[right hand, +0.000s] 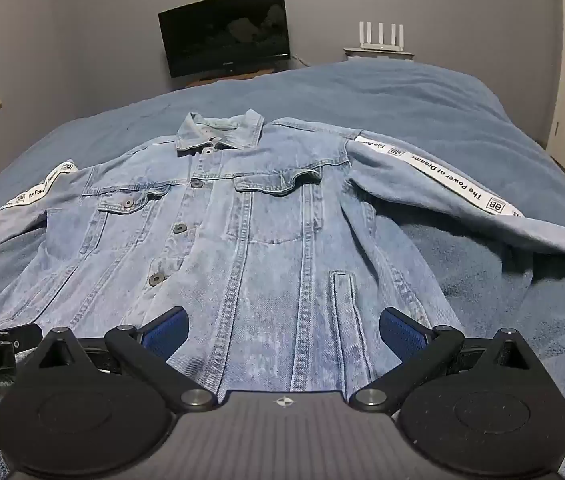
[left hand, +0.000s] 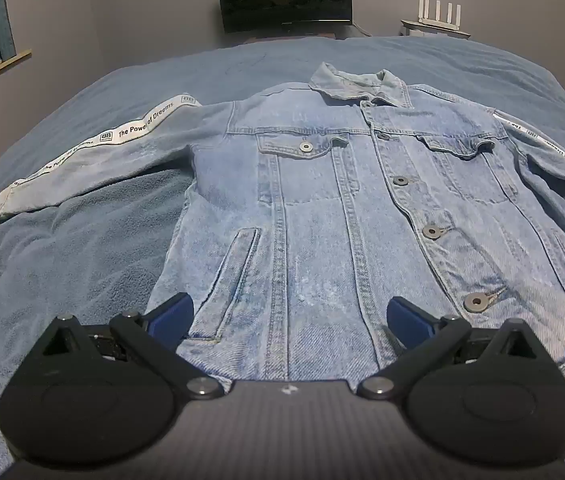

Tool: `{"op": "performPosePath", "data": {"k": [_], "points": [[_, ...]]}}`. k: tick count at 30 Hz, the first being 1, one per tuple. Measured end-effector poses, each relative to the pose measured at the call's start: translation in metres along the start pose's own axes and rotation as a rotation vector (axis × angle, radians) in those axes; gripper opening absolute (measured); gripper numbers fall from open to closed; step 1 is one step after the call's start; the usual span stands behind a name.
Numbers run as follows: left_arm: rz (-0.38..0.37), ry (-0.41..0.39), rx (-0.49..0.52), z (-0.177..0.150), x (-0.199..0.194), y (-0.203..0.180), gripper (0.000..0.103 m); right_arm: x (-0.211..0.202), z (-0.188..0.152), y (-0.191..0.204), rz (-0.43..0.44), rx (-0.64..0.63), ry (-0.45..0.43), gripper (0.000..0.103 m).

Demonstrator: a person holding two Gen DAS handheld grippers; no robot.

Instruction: Fold large clothes

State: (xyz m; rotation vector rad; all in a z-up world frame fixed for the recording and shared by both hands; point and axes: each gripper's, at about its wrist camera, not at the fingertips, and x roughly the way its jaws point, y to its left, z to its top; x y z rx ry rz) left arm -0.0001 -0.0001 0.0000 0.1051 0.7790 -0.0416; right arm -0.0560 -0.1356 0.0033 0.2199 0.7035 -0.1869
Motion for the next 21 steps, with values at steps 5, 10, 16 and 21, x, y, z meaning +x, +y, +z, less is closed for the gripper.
{"op": "performPosePath", "data": {"k": [5, 10, 16, 21], "points": [[0.001, 0.002, 0.002, 0.0002, 0.0, -0.0005, 0.103, 0.0001, 0.0021, 0.0003, -0.002, -0.022, -0.001, 0.103], [0.0, -0.001, 0.002, -0.0002, 0.0, 0.0002, 0.103, 0.0008, -0.0017, -0.0008, -0.002, 0.008, 0.002, 0.103], [0.0, 0.0, 0.0, -0.0001, 0.0, -0.0001, 0.103, 0.0005, -0.0027, -0.0001, -0.002, 0.006, 0.003, 0.103], [0.001, 0.0, 0.001, 0.0, 0.0001, -0.0001, 0.103, 0.0009, -0.0017, -0.0006, -0.004, 0.009, 0.004, 0.103]]}}
